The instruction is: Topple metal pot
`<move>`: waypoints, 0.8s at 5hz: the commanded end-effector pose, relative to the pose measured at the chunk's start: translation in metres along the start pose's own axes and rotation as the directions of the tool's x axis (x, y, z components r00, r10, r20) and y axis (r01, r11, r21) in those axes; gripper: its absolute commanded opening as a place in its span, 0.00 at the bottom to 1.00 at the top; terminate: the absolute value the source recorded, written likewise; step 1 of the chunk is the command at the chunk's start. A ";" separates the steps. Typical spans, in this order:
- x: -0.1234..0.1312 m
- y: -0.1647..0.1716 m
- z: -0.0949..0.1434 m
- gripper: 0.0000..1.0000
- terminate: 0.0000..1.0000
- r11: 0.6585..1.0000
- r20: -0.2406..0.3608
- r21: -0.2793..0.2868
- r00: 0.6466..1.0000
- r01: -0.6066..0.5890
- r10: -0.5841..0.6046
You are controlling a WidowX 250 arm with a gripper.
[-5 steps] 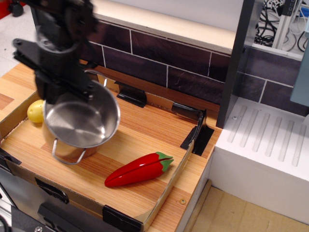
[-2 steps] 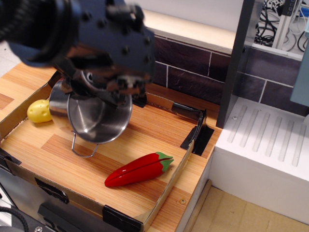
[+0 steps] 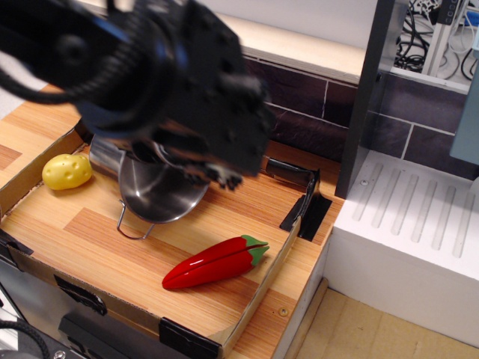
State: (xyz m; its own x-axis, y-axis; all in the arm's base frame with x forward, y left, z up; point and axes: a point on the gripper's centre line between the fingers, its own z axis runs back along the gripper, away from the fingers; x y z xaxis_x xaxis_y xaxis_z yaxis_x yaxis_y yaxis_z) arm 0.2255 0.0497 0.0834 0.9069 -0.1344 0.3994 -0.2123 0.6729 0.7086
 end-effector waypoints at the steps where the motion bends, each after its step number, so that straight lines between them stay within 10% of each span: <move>1: -0.001 -0.008 0.002 1.00 0.00 0.998 -0.010 -0.048 0.999 0.032 -0.033; 4: 0.006 0.007 0.019 1.00 0.00 0.962 -0.292 -0.272 0.954 -0.023 -0.060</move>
State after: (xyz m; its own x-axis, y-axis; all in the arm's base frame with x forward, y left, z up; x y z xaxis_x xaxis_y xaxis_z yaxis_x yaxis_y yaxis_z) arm 0.2156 0.0407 0.0917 0.9930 0.0453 0.1094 -0.0958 0.8508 0.5167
